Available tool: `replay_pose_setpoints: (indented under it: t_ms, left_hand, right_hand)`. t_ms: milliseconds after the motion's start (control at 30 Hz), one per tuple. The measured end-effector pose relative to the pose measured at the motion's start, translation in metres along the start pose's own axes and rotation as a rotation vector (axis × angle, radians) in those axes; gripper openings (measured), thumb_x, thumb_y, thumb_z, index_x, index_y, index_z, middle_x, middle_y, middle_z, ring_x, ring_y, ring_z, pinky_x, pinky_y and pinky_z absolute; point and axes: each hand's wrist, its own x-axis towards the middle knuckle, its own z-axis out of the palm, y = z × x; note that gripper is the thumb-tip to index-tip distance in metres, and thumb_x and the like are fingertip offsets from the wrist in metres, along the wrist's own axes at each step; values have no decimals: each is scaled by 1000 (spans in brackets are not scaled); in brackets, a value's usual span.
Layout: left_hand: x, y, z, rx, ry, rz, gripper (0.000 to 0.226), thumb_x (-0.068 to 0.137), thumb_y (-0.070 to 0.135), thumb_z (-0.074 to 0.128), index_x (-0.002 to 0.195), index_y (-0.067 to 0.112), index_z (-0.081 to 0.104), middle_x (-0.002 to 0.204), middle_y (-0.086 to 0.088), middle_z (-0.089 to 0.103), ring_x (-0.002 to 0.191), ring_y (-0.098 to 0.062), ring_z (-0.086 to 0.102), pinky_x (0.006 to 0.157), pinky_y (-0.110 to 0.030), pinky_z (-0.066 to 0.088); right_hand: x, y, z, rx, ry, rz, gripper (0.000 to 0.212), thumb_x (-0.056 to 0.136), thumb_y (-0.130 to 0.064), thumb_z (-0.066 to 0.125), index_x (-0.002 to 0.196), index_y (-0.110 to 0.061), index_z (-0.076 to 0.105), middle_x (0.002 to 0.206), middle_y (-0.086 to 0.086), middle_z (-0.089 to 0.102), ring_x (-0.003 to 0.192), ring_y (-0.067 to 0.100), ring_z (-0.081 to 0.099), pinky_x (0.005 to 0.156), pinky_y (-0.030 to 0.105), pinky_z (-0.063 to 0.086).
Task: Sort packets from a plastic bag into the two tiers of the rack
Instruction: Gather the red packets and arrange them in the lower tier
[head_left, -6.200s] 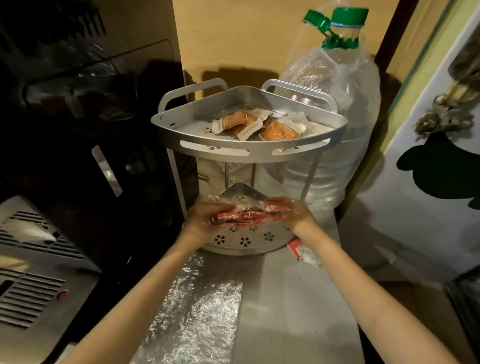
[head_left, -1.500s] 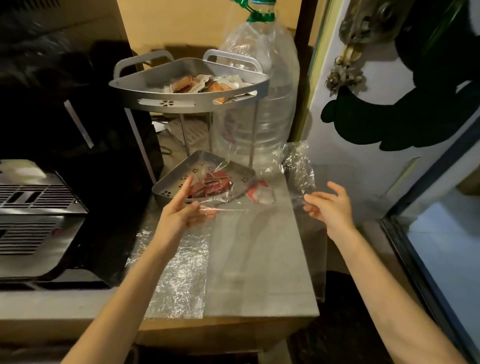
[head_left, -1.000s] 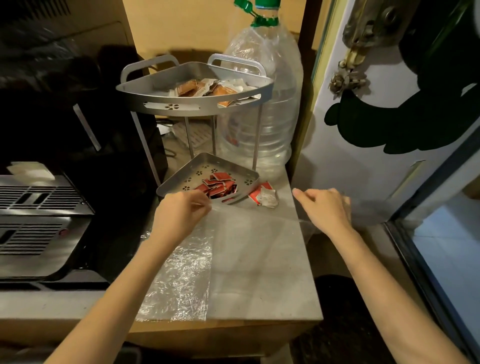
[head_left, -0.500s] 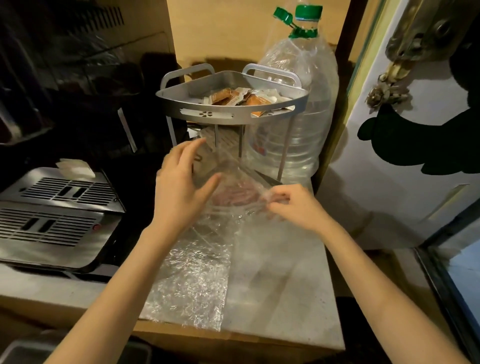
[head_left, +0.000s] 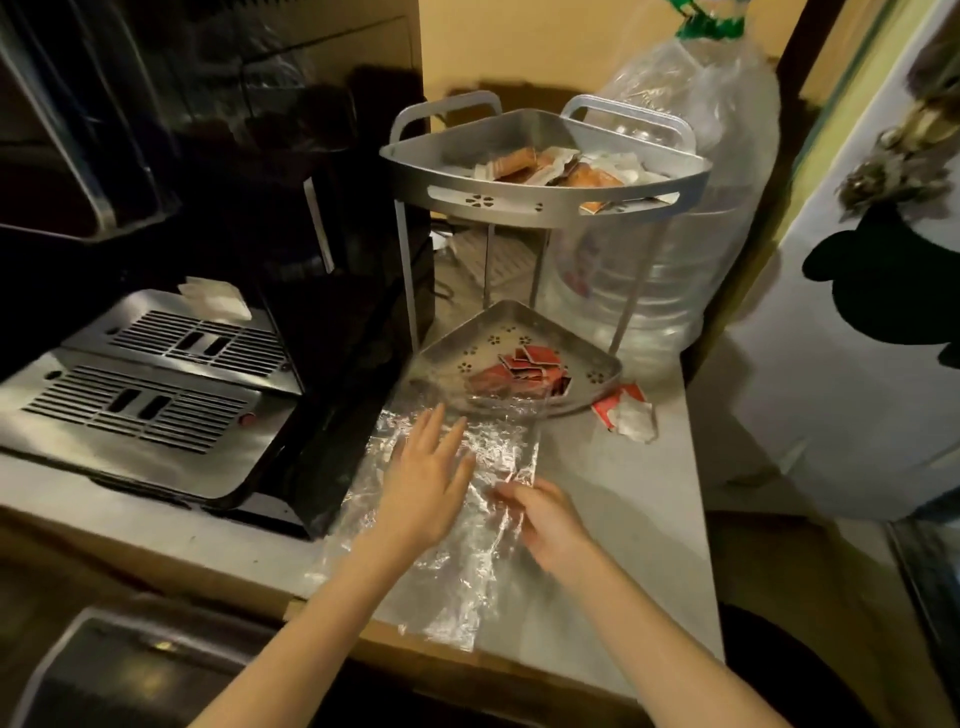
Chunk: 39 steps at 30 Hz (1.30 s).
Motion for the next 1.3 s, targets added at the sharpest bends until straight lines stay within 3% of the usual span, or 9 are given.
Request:
replay_pose_setpoints:
  t_ms: [133,333,467,567,667,767,1000,1133,1300]
  left_hand:
    - [0,-34,31,179,-128,-14,55,94,50,9,144,32,-2,155,1,-15,137,-13,-22,110,-35,-16]
    - [-19,-49,54,283,-123,-65,55,95,45,13,146,27,2,156,-3,-7,143,-20,-8,110,-38,-15]
    - [-24,-50,59,337,-174,-100,56,94,46,7,145,26,-6,154,-3,-13,138,-18,-18,111,-41,-14]
    - [-23,-50,58,363,-265,-117,54,95,44,4,139,26,-20,151,-5,-24,136,-20,-25,115,-46,-10]
    - [-18,-47,54,409,-348,-127,55,95,43,5,138,23,-23,151,-7,-26,139,-23,-23,115,-47,-9]
    - [-10,-45,49,460,-408,-120,58,96,43,9,143,20,-17,153,-10,-20,142,-26,-16,115,-48,-3]
    - [28,-30,26,466,-537,-167,63,92,41,40,144,20,11,152,-13,12,137,-34,18,105,-48,30]
    - [64,-10,16,499,-584,-225,53,88,41,42,134,14,40,140,-12,43,123,-31,45,97,-42,41]
    - [100,39,20,484,-512,-99,53,89,51,36,124,14,52,127,-10,56,114,-29,53,97,-43,43]
  right_hand:
    - [3,16,4,-66,-28,66,6,80,-2,66,84,-4,63,78,13,61,70,26,60,60,34,54]
    - [-2,8,6,-236,-13,-15,17,86,-17,61,95,-3,60,69,7,63,44,13,58,40,22,48]
    - [11,13,4,-827,236,-368,45,87,-24,58,126,-7,44,101,6,64,87,21,64,74,36,55]
    - [17,16,4,-1257,299,-692,77,83,-17,61,145,-13,17,150,7,30,135,24,33,108,36,36]
    - [26,16,2,-1510,170,-815,66,86,-13,51,145,-15,21,156,7,19,144,25,12,118,42,9]
    - [35,16,0,-1601,91,-716,55,92,-21,39,145,-17,24,157,4,17,145,23,6,117,45,-1]
    - [49,-2,-7,-1443,-58,-652,56,86,-22,49,140,-19,34,148,1,36,133,20,32,113,40,24]
    - [48,-27,-22,-1008,-78,-553,48,84,-9,56,130,-19,49,131,0,56,105,15,59,89,29,49]
    - [50,-66,-59,-806,59,-575,36,85,0,53,119,-10,58,121,5,62,112,14,55,93,22,40]
